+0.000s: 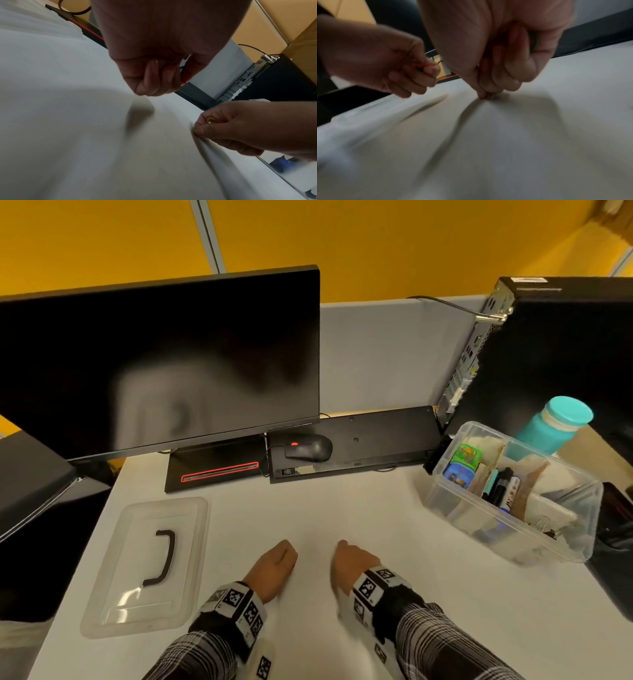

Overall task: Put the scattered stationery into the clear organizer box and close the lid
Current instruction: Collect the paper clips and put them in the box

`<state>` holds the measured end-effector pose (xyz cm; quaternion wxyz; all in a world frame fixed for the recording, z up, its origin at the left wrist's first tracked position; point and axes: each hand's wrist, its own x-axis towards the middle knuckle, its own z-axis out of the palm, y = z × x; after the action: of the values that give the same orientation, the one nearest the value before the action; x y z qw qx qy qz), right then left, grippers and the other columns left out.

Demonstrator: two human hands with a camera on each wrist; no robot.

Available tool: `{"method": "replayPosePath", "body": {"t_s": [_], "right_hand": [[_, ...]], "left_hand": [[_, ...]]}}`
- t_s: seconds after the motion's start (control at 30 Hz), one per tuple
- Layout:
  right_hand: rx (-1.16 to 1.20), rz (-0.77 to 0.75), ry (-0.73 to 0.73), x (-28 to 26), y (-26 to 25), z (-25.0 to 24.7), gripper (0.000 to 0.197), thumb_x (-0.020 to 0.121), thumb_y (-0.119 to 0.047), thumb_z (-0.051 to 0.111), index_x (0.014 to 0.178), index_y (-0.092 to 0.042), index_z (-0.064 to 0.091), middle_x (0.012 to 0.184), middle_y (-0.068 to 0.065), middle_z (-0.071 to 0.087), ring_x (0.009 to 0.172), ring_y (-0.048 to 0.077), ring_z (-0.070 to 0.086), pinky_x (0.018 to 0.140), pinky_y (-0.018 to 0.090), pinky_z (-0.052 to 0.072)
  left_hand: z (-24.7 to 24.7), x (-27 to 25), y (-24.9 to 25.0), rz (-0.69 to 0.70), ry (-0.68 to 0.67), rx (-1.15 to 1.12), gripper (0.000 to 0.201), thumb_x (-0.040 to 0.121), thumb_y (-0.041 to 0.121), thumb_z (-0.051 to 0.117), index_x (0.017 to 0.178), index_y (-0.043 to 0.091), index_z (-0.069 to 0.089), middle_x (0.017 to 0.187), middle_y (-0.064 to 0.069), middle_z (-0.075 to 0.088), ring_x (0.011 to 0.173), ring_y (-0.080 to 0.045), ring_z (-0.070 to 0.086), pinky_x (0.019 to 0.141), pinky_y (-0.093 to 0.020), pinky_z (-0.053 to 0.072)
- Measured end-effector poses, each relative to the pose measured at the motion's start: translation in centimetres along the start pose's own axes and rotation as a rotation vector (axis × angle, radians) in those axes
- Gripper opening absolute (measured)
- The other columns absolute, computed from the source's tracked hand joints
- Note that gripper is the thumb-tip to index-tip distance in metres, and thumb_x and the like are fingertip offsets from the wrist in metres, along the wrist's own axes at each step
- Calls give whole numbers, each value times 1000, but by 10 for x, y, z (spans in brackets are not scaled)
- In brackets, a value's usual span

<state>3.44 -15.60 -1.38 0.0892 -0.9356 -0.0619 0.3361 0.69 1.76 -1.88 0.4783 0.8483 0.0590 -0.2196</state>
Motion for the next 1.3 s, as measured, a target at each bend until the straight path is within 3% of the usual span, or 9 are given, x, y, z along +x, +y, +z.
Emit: {"method": "replayPosePath", "body": {"t_s": [0.1,0.23,0.37,0.53,0.63,0.73,0.97,1.13,1.3], "right_hand": [[103,-48,41,-15,26,-19,36,97,-19,36,130,-4,34,120,13,58,100,25,58,78,33,42],[241,-57,379,-52,90,-78,17,100,-28,32,104,-13,40,87,10,60,76,26,57,57,33,36],[243,139,691,-79,173,-148,9,98,-21,38,97,-12,39,76,8,53,68,26,53,62,35,41],[135,444,493,-58,269,-185,23,91,-15,53,111,-5,47,104,18,61,91,32,58,76,37,45],[62,449,371,-49,290,-183,30,90,-14,57,117,-2,52,114,17,61,97,29,58,76,31,43],[172,422,346,-45,297,-179,39,89,-13,57,127,-8,50,126,14,58,112,28,56,92,34,45],[328,424,814,-78,298,-153,45,91,-20,52,134,-10,41,136,16,41,122,34,42,98,49,40],[551,514,588,-80,293,-115,68,91,-9,48,148,-11,10,141,22,33,126,43,34,102,57,32],[539,368,634,-85,286,-95,77,90,-6,50,150,-12,2,145,21,32,126,43,34,105,54,31]], "left_hand": [[4,4,9,35,-2,17,30,84,45,34,71,17,31,68,3,34,65,-12,31,66,-26,31],[21,14,24,93,-49,68,27,97,29,35,74,16,31,70,1,35,65,-12,31,65,-25,30],[43,27,43,139,-71,154,26,100,21,36,75,16,32,71,1,37,66,-12,33,65,-27,31],[67,33,72,189,-115,201,24,96,32,34,76,19,34,69,4,39,64,-12,34,63,-27,32],[82,32,84,205,-117,234,23,100,24,35,78,15,34,69,5,38,62,-11,33,60,-24,29],[91,31,88,201,-113,262,22,100,24,35,79,15,34,69,3,39,61,-11,32,60,-25,29],[94,25,80,147,-72,285,23,99,25,35,77,19,33,69,3,40,61,-10,34,60,-25,30],[86,22,79,149,-32,279,24,99,24,36,77,18,34,66,4,39,59,-9,33,60,-25,32],[69,15,106,219,52,279,20,99,21,37,78,20,38,64,4,43,56,-8,37,58,-26,34]]}}
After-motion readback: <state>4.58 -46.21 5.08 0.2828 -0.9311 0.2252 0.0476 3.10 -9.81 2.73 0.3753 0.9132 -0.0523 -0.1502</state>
